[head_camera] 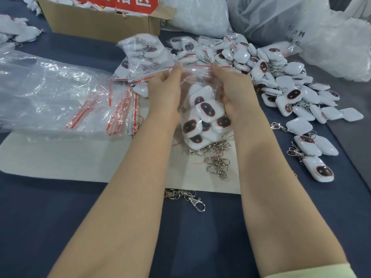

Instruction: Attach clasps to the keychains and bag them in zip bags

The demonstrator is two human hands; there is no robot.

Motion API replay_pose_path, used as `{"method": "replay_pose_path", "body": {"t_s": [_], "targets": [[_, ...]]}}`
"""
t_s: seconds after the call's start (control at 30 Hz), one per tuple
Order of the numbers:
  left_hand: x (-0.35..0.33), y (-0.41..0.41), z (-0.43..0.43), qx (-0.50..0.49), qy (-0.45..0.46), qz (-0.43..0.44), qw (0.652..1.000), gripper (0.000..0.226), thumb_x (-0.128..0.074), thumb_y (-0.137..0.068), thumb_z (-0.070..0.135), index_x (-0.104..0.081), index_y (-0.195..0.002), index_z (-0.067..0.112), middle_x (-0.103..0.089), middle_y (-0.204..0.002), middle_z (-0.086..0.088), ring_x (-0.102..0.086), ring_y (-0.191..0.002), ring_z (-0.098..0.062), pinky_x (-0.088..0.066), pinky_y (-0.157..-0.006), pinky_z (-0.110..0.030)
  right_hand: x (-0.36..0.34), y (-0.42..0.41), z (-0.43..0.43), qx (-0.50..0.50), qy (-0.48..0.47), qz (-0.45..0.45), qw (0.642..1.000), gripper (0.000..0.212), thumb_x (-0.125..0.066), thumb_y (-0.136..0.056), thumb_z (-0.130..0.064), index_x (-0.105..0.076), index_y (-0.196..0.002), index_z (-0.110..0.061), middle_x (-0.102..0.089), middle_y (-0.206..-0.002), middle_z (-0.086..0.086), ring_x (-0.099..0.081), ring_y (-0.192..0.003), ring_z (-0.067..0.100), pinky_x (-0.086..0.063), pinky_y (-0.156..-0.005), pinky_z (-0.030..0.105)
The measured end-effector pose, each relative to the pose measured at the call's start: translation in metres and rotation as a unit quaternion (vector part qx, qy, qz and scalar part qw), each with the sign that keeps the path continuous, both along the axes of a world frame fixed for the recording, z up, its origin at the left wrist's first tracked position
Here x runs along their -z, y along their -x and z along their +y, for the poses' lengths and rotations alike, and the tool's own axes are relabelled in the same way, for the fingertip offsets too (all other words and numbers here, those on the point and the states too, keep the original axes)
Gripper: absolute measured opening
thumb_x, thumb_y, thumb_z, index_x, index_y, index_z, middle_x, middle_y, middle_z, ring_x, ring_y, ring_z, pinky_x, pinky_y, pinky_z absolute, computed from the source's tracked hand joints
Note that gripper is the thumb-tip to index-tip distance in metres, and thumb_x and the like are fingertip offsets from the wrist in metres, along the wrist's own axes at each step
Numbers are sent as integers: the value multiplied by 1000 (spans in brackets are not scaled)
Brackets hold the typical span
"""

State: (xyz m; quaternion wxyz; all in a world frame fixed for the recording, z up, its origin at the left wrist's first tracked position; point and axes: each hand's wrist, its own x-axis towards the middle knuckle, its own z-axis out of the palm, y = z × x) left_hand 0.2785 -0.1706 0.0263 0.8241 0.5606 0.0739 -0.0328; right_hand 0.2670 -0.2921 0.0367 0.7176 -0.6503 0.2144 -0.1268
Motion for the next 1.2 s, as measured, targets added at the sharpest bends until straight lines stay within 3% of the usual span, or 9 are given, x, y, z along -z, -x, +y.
{"method": "replay_pose_path", "body": {"t_s": [0.13, 0.23, 0.37, 0.47, 0.53, 0.63, 0.87, 1.03, 1.2], "targets": [[12, 1, -3, 29, -82, 41, 995, 12, -66, -87, 20, -65, -77, 16, -71, -84, -9, -68, -87, -29, -55, -86, -47, 8, 8, -4, -55, -20, 58, 997, 22, -73, -84, -29, -68, -84, -7, -68, -75, 7, -63, -67, 22, -55, -75, 36], [15, 1, -6, 37, -103, 38, 993, 7, -67, -85, 20, -67, -84, 14, -71, -86, -10, -69, -85, -29, -57, -81, -46, 11, 11, -6, -74, -5, 73, 995, 28, -77, -80, -31, -69, -89, -6, -68, -75, 9, -62, -62, 23, -55, -69, 35], [17, -2, -5, 51, -77, 50, 994, 17, -68, -83, 17, -67, -98, 9, -72, -81, -9, -69, -70, -23, -58, -66, -35, 12, 10, -6, -84, 36, 90, 992, 41, -78, -74, -37, -70, -98, -4, -67, -85, 14, -61, -74, 27, -54, -86, 50], [17, -2, -4, 53, -63, 56, 995, 10, -69, -81, 12, -68, -91, 9, -71, -72, -6, -67, -64, -21, -57, -62, -32, 11, 10, -5, -88, 36, 91, 991, 34, -77, -74, -32, -71, -91, -4, -70, -94, 21, -63, -78, 31, -52, -90, 56], [17, -2, -4, 47, -51, 55, 996, 2, -67, -82, 10, -67, -82, 11, -70, -64, -3, -67, -58, -19, -55, -57, -29, 12, 9, -4, -89, 20, 86, 992, 37, -76, -76, -27, -71, -99, 2, -69, -105, 27, -63, -84, 34, -49, -92, 60], [18, -1, -6, 46, -41, 54, 997, 7, -68, -82, 10, -67, -76, 12, -69, -59, -2, -66, -53, -17, -53, -52, -26, 13, 9, -3, -84, -10, 75, 994, 35, -75, -79, -20, -69, -103, 4, -67, -108, 29, -62, -86, 35, -48, -94, 61], [14, 1, -6, 22, -44, 64, 997, 6, -64, -82, 15, -64, -80, 9, -66, -82, -12, -61, -73, -24, -55, -78, -43, 14, 9, -1, -73, -70, 45, 994, 16, -73, -82, -15, -70, -90, -2, -70, -83, 17, -65, -75, 29, -54, -89, 49], [13, 3, -7, 7, -31, 42, 999, 11, -63, -84, 12, -55, -77, 12, -60, -85, -14, -57, -77, -23, -52, -86, -47, 14, 10, -1, -77, -62, 49, 994, 23, -75, -80, -19, -70, -93, 0, -72, -90, 21, -67, -79, 32, -54, -88, 53], [12, 4, -8, 0, -29, 40, 999, 14, -62, -86, 12, -58, -73, 13, -61, -83, -11, -57, -78, -23, -52, -88, -45, 15, 10, -1, -74, -59, 48, 994, 32, -75, -80, -17, -69, -103, 3, -71, -97, 23, -67, -82, 34, -53, -90, 55]]}}
